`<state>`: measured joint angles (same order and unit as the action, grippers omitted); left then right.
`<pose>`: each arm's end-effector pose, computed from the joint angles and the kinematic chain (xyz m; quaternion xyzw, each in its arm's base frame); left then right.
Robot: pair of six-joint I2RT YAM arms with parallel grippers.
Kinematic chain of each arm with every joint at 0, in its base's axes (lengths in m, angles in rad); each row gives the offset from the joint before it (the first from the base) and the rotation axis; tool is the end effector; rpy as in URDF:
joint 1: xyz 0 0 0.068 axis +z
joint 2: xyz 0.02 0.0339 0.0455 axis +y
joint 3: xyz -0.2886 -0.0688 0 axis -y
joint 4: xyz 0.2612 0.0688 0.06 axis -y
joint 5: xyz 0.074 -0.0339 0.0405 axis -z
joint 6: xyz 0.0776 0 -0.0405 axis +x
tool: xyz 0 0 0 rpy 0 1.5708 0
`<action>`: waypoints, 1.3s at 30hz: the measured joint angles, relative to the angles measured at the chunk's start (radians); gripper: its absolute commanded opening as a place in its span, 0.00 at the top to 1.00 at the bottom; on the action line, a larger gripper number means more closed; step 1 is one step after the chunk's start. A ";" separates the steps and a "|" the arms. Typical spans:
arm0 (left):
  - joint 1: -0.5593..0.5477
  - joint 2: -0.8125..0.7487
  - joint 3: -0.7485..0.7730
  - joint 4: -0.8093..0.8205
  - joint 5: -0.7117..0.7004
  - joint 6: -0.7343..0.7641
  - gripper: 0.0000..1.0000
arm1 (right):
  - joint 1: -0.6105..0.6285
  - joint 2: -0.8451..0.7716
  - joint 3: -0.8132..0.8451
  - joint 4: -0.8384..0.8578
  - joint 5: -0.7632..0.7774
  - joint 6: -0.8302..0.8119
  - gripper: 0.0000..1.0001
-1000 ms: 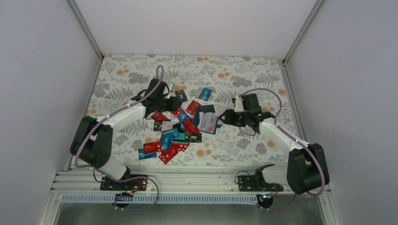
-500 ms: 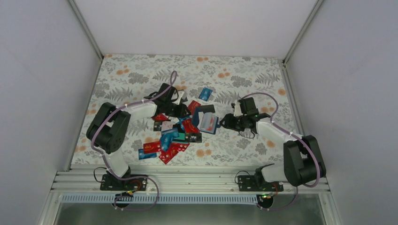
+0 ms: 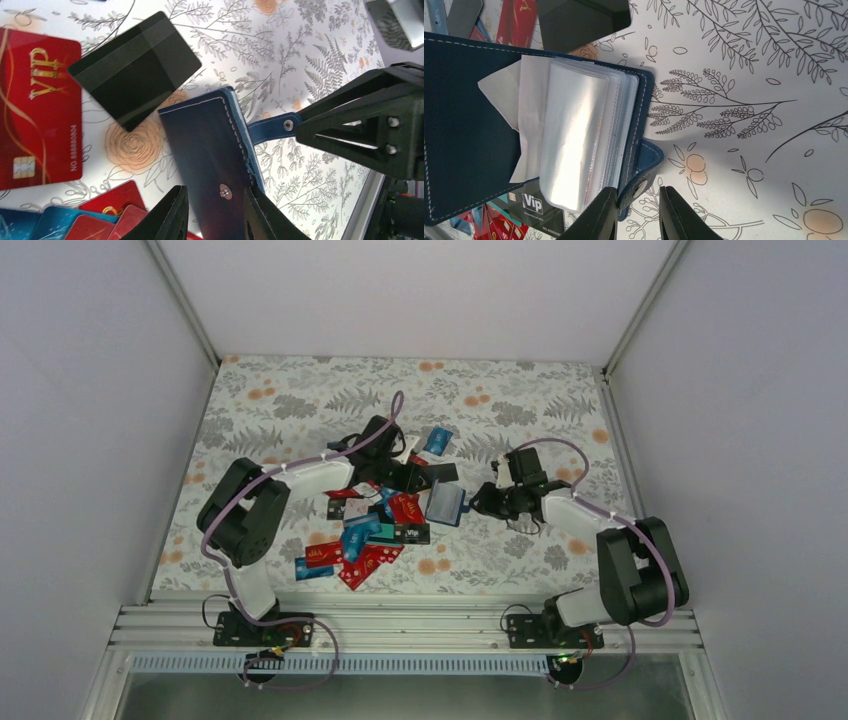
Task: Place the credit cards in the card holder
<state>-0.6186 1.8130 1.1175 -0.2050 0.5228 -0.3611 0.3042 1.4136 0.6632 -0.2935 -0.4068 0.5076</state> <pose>0.3164 -0.2728 0.1617 0.2014 0.8938 -0.3648 0.1655 0.2578 0.1131 0.1387 0.0437 0.9460 0.2799 0.1573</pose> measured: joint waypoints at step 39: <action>-0.126 0.180 0.145 -0.021 -0.041 -0.044 0.92 | -0.002 0.017 0.047 -0.023 -0.002 -0.032 0.96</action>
<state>-0.7448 1.9926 1.2625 -0.2256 0.4820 -0.4053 0.3023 1.4307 0.7097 -0.3168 -0.4088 0.4759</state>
